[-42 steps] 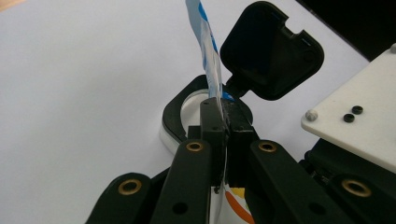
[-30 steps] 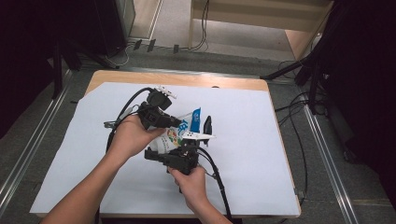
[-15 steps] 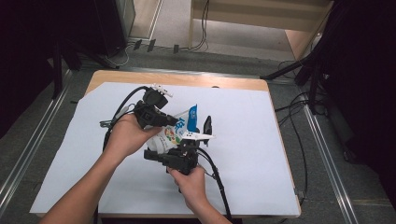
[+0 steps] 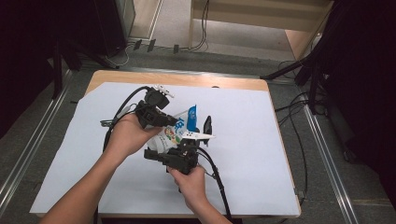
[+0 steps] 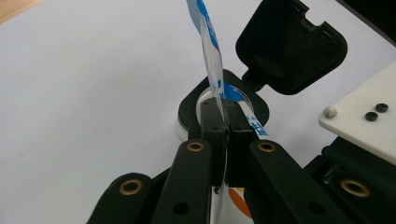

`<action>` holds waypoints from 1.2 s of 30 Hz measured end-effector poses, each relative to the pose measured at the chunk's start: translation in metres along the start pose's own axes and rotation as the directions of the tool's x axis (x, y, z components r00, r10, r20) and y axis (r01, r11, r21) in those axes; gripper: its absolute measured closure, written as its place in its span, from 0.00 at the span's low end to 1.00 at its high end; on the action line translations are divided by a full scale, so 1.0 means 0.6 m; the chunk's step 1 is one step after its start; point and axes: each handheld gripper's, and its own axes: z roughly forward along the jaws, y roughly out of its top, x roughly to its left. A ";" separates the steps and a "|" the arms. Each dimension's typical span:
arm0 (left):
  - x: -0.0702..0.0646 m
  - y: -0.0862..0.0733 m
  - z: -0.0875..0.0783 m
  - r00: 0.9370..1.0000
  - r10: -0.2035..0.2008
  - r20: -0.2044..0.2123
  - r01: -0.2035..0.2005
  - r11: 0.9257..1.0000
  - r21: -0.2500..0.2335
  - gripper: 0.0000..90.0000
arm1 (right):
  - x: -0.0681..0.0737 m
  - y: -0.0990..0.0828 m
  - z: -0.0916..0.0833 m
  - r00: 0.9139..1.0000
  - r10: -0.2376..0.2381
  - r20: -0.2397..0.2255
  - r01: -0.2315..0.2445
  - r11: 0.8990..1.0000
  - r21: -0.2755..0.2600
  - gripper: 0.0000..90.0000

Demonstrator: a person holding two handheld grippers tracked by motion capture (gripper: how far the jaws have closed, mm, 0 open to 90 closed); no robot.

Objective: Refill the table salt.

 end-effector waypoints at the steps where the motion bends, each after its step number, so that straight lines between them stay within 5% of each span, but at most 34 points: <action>1: -0.001 0.001 0.001 1.000 -0.002 0.001 0.002 1.000 -0.001 1.00 | 0.000 0.000 0.000 1.000 -0.001 0.000 0.001 1.000 0.000 0.80; 25: -0.008 0.010 0.004 1.000 0.023 0.015 -0.024 0.999 0.024 1.00 | -0.005 -0.001 -0.001 1.000 -0.004 -0.015 0.004 1.000 -0.008 0.82; 36: 0.011 -0.010 0.002 0.999 -0.011 0.047 0.011 1.000 0.006 1.00 | -0.005 -0.008 0.006 0.999 -0.036 0.018 0.035 0.999 0.026 0.80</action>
